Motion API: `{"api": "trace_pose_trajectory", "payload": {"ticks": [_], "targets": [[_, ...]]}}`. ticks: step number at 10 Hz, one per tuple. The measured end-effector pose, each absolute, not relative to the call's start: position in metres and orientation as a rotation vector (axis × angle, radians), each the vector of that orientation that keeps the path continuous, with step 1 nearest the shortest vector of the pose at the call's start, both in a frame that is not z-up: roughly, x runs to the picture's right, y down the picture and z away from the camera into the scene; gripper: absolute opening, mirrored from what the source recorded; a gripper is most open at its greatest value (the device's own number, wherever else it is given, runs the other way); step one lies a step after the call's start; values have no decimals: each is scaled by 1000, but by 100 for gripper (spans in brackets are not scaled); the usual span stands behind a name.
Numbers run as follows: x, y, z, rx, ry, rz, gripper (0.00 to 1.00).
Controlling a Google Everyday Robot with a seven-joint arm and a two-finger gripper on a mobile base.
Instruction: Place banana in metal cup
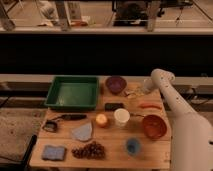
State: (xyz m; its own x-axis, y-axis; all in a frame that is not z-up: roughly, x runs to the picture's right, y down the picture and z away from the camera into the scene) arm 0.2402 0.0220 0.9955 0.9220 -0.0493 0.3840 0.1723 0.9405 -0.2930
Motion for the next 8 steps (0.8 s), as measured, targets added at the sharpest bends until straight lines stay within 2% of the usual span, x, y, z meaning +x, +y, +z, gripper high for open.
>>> {"api": "trace_pose_trajectory", "payload": {"ticks": [1, 2, 4, 8], "targets": [[240, 21, 996, -334, -386, -117, 4], [241, 21, 995, -334, -386, -117, 1], [245, 10, 980, -309, -375, -120, 0], [244, -38, 918, -185, -345, -152, 0]]}}
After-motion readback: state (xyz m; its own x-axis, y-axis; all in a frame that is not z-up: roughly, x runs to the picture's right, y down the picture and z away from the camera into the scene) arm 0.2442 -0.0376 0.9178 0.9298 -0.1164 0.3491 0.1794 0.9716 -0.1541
